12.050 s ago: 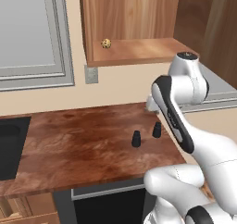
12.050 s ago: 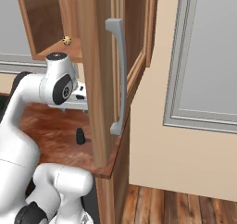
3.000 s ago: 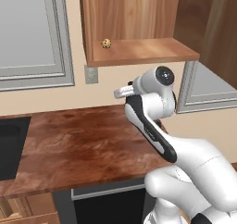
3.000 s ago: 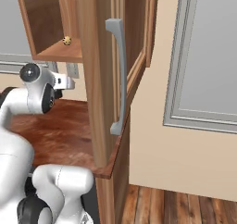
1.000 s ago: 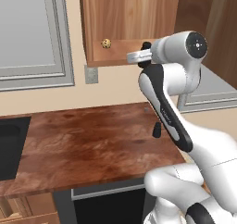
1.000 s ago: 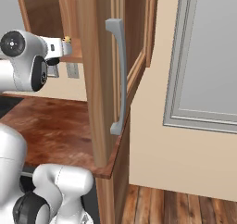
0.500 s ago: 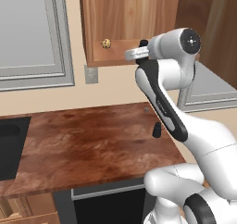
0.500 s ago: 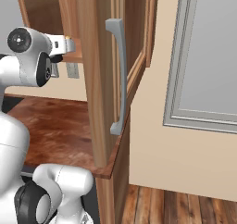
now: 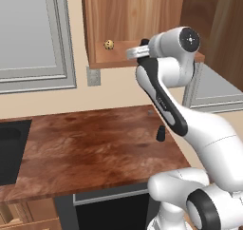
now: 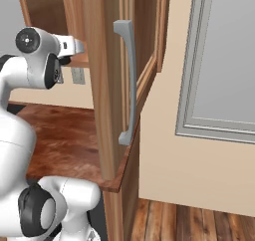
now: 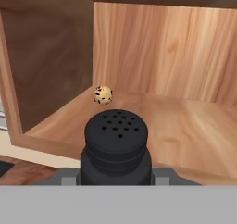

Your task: Pick the shaker and shaker from the counter and place them in the cabinet.

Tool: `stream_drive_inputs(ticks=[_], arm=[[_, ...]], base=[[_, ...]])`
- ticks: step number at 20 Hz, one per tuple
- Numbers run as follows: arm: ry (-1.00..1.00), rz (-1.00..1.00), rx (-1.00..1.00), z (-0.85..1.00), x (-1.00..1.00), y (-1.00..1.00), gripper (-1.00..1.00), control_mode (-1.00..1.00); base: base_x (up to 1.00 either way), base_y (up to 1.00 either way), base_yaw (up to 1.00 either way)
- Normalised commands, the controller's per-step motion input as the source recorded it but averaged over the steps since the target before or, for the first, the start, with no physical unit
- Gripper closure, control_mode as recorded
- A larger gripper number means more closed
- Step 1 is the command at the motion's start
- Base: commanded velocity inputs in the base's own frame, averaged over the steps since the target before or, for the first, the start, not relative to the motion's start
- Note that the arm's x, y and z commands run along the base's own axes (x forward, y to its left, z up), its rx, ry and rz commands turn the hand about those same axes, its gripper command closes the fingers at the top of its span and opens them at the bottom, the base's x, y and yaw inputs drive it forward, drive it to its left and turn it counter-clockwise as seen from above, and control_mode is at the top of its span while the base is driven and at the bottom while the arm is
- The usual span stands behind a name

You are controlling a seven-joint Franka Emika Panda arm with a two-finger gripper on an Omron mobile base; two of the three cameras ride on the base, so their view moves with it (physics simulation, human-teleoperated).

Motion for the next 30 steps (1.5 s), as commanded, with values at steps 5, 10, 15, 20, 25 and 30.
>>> stream_drive_inputs(ticks=[5,10,15,20,25,30], arm=[[0.00,0.00,0.00,0.00,0.17,0.00,1.00,-1.00],[0.00,0.00,-0.01,0.00,0.20,0.00,1.00,-1.00],[0.00,0.00,-0.01,-0.08,0.26,-0.01,1.00,-1.00],[0.00,0.00,-0.01,-0.17,0.23,0.00,1.00,-1.00],[0.00,0.00,-0.02,-0.20,0.17,0.00,1.00,-1.00],[0.00,0.00,-0.01,-0.18,0.13,0.00,1.00,-1.00]], base=[[0.00,0.00,0.00],[0.00,0.00,0.00],[0.00,0.00,0.00],[0.00,0.00,0.00],[0.00,0.00,0.00],[0.00,0.00,0.00]])
